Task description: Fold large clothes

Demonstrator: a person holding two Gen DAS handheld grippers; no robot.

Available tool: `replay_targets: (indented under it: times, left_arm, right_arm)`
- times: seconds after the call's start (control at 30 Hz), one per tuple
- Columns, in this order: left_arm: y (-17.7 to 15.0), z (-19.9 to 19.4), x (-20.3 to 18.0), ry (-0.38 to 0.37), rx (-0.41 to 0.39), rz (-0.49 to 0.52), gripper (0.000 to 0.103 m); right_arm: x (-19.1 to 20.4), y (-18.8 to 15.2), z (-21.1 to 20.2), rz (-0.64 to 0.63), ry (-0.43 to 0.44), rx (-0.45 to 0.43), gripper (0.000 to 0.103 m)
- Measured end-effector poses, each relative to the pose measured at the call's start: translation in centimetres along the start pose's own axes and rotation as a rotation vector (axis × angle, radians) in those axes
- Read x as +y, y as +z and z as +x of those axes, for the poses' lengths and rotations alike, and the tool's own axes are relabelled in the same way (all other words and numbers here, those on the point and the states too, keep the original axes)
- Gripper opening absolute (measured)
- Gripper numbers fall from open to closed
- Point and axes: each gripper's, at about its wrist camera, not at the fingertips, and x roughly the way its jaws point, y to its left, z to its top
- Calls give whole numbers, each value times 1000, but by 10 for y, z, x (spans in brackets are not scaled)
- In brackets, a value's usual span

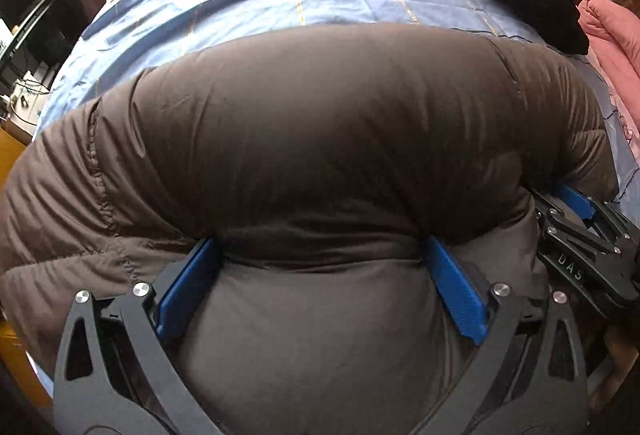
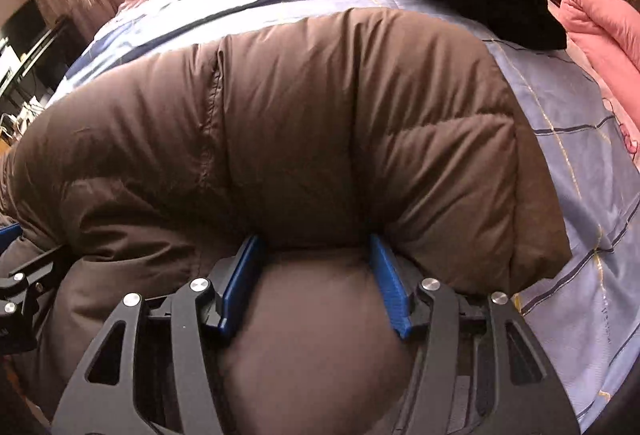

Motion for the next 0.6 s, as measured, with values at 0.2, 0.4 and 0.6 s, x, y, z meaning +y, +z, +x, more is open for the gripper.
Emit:
replay_targets:
  times: [0.2,0.4,0.6]
  left_arm:
    - [-19,-67,26,-29,-239,-139,96]
    - [-42,-111,55,127,-415,-189,96]
    - [-48,-92,66,191,-366,-162,96]
  right_arm:
    - [9,-1,-46,98,114,-130,58]
    - [82,-24,-80,-174,174,-218,60]
    - [96,-27,-57,-195,144,-188,70]
